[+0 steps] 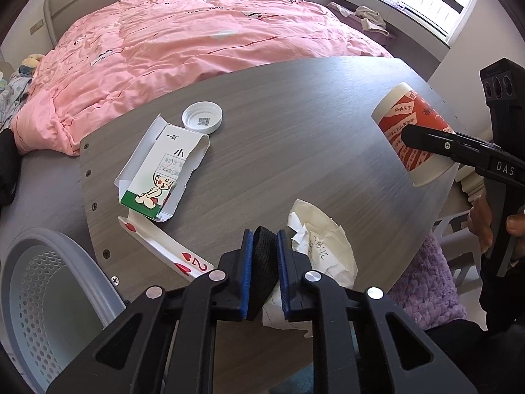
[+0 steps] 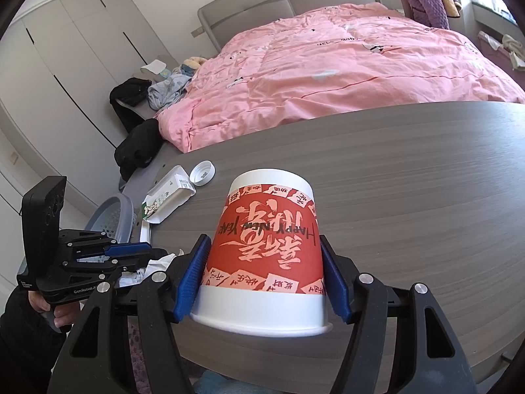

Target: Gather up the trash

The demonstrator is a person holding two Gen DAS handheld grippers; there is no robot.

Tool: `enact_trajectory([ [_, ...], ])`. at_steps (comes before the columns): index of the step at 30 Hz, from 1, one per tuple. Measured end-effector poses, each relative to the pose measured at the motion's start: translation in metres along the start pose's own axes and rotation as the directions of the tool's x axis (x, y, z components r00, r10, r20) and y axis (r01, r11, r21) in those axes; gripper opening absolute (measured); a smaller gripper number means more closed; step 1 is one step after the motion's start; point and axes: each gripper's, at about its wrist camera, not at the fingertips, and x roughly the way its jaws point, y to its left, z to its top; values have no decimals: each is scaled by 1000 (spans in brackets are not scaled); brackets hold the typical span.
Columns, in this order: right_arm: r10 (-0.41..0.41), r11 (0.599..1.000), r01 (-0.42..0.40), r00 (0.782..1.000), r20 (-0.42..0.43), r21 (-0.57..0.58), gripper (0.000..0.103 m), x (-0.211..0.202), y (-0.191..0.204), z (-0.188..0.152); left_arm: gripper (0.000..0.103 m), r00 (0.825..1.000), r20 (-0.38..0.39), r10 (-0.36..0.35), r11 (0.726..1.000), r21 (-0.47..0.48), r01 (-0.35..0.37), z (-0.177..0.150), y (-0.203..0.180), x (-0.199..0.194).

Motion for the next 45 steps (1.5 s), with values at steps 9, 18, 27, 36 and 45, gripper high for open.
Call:
enact_trajectory([
  [9, 1, 1000, -1, 1000, 11, -1, 63, -4, 0, 0, 9, 997, 72, 41, 994, -108, -33, 9, 15, -19],
  [18, 8, 1000, -8, 1000, 13, -10, 63, -7, 2, 1, 9, 975, 167, 148, 976, -182, -117, 16, 20, -50],
  [27, 20, 997, -20, 1000, 11, -75, 63, -7, 30, 7, 9, 945, 225, 239, 951, -253, -180, -7, 29, -79],
  [36, 78, 980, -77, 997, -2, -186, 63, 11, 96, 16, 9, 893, 245, 377, 888, -371, -273, -53, 62, -110],
  [45, 161, 932, -169, 986, -52, -322, 63, 44, 184, 17, 9, 839, 180, 514, 784, -495, -374, -103, 106, -129],
])
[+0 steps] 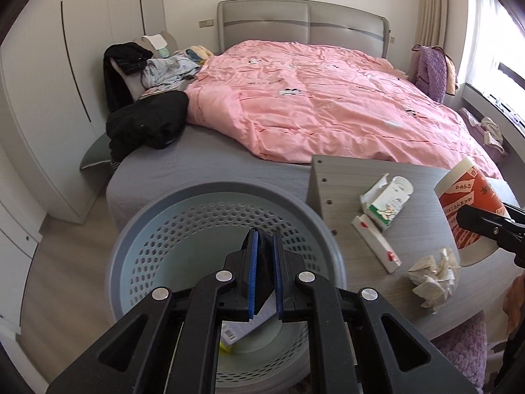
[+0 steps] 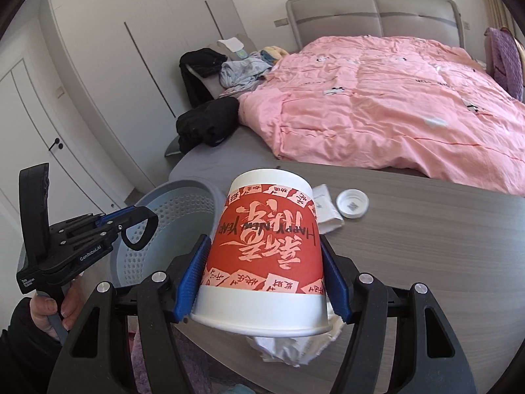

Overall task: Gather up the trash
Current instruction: 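Carry both items over the basket and open both tools to drop them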

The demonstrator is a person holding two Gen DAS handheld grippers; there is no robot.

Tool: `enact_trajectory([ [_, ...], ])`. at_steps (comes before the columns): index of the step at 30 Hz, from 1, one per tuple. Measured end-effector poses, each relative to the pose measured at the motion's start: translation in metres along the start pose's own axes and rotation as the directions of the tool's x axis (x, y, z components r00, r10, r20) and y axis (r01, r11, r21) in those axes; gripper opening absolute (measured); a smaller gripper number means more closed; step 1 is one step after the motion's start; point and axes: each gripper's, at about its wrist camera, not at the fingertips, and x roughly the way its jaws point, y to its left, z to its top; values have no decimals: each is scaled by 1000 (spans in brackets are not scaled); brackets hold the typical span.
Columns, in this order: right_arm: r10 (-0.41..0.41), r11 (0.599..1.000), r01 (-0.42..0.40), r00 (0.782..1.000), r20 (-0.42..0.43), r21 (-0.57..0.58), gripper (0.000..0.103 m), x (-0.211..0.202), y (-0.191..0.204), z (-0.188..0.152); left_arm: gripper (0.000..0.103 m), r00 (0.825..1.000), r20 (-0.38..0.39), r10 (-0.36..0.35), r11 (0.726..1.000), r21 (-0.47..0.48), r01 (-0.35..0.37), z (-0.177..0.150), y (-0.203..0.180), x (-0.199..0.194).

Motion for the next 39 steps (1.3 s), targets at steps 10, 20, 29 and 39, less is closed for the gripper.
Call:
enact_trajectory([
  [10, 85, 990, -91, 994, -67, -103, 63, 50, 66, 16, 9, 994, -28, 110, 990, -92, -112, -18, 46, 6],
  [20, 113, 980, -136, 982, -153, -148, 63, 91, 100, 9, 10, 989, -53, 139, 971, -187, -146, -33, 68, 12],
  [29, 106, 978, -134, 979, -174, -160, 64, 107, 110, 4, 15, 988, -55, 141, 959, -238, -150, -33, 72, 22],
  [39, 107, 980, -129, 984, -144, -149, 72, 101, 109, 7, 62, 977, -33, 209, 940, -270, -211, -37, 81, 7],
])
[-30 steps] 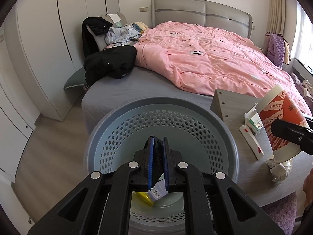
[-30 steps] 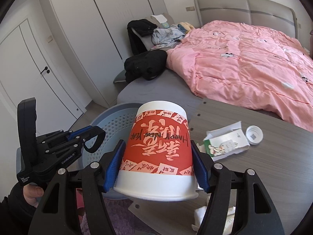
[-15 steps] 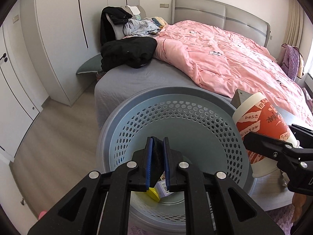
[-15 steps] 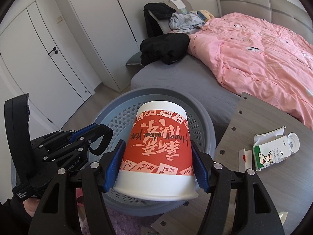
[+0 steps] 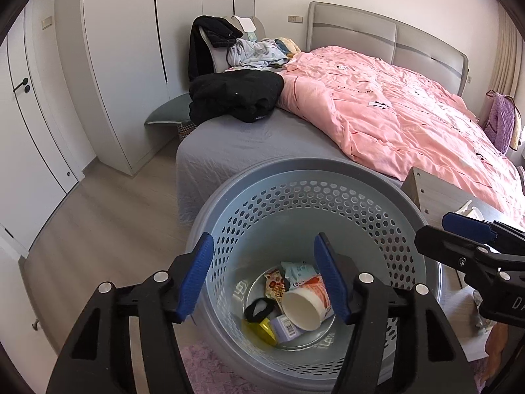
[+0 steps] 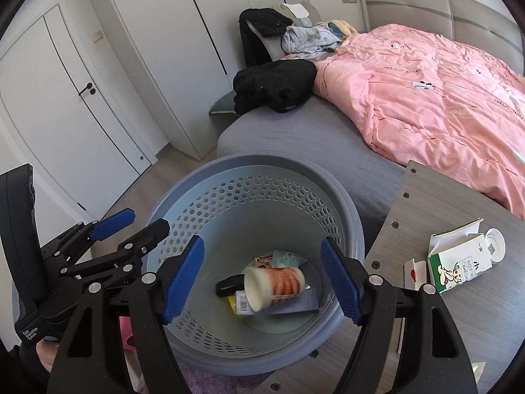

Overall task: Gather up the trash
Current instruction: 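Carry both items over the basket and open both tools to drop them, then withdraw both tools from the basket back toward the table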

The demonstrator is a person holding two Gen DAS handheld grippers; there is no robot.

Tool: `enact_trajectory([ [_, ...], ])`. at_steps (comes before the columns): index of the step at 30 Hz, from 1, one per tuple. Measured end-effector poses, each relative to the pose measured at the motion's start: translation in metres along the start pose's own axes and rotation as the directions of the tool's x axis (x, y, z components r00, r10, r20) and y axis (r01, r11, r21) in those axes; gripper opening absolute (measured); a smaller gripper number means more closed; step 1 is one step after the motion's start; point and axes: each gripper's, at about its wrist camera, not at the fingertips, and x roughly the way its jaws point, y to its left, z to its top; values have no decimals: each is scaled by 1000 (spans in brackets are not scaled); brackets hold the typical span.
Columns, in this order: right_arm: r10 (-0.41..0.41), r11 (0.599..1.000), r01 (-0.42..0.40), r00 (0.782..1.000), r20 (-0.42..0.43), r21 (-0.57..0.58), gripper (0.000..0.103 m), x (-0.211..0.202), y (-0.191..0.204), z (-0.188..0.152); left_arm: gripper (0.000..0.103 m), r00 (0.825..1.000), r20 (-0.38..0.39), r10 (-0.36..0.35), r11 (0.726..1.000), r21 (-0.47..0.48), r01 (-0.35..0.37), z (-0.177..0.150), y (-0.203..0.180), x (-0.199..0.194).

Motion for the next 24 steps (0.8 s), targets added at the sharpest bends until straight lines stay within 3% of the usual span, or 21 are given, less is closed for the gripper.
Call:
enact_trajectory([
  [24, 5, 1000, -5, 1000, 31, 17, 78, -19, -5, -14, 75, 999, 1, 39, 999, -9, -39, -13, 0, -19],
])
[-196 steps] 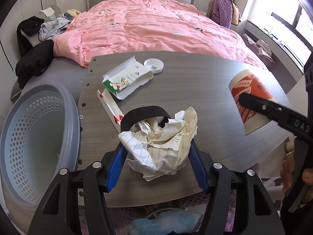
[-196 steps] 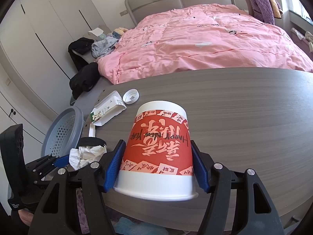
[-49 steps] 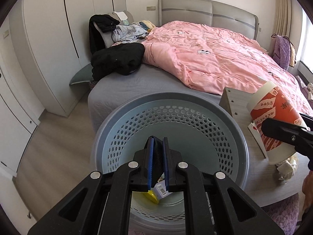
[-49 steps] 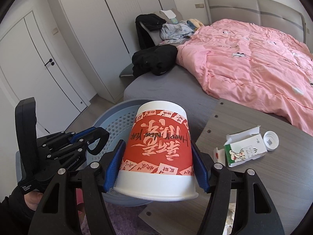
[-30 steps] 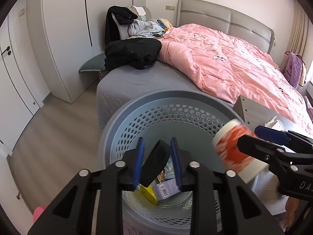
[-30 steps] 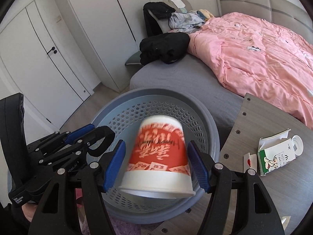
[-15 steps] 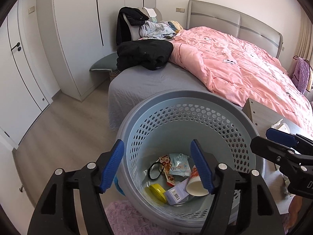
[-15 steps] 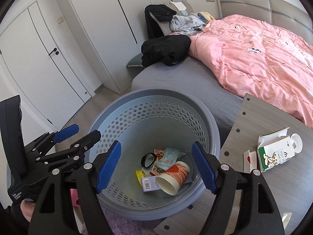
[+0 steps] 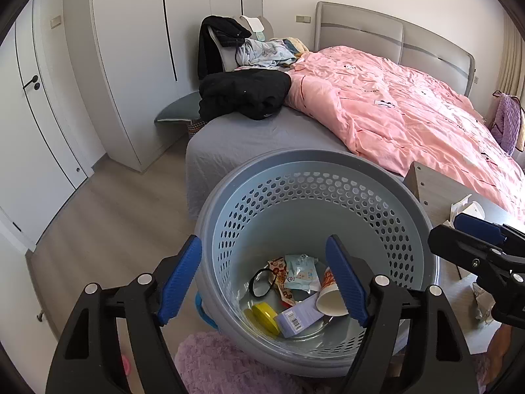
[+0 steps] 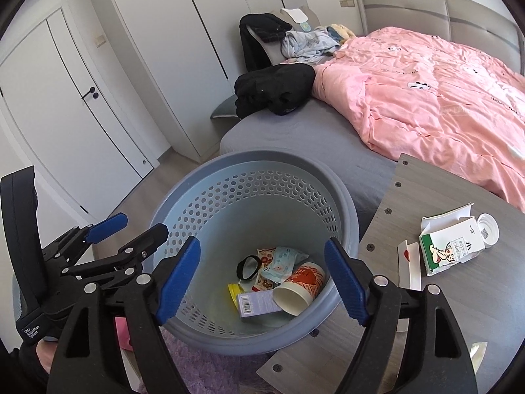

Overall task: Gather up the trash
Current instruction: 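Withdraw both tools from the basket back toward the table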

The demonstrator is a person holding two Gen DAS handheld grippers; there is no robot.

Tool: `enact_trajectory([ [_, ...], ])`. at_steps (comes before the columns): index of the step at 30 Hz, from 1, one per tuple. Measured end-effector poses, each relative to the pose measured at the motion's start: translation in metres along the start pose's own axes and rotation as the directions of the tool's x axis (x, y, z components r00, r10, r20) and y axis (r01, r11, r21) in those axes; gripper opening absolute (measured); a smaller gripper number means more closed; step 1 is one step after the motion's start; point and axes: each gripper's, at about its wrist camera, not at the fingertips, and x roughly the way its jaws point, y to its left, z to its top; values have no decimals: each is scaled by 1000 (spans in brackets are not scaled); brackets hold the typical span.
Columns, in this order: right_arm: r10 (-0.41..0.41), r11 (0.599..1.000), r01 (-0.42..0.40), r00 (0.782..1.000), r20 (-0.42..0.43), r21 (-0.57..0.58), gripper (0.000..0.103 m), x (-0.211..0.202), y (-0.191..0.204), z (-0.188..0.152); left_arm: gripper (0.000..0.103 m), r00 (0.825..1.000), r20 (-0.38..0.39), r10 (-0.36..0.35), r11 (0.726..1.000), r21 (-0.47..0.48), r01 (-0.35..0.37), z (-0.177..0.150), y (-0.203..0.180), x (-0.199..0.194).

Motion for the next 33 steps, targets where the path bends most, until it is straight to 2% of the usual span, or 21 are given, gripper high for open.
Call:
enact_trajectory([
  [6, -5, 1000, 4, 1000, 19, 15, 81, -13, -6, -9, 79, 1000, 16, 14, 1000, 14, -14, -5, -7, -11],
  [12, -35, 998, 33, 999, 38, 45, 83, -36, -22, -26, 79, 1000, 18, -5, 999, 38, 4, -13, -24, -19],
  [17, -101, 993, 96, 993, 66, 74, 85, -64, -42, -40, 80, 999, 13, -34, 998, 53, 34, -21, -46, -23],
  [21, -183, 980, 173, 978, 99, 98, 93, -89, -59, -54, 80, 997, -4, -78, 995, 54, 78, -29, -66, -24],
  [25, -252, 961, 238, 963, 94, 138, 93, -103, -81, -66, 80, 995, -16, -99, 992, 76, 100, -36, -83, -28],
  [29, -272, 949, 256, 960, 68, 183, 94, -107, -103, -84, 80, 994, -15, -108, 990, 93, 109, -44, -94, -35],
  [33, -292, 944, 279, 955, 47, 175, 96, -102, -109, -99, 80, 994, -16, -107, 988, 107, 109, -48, -101, -39],
])
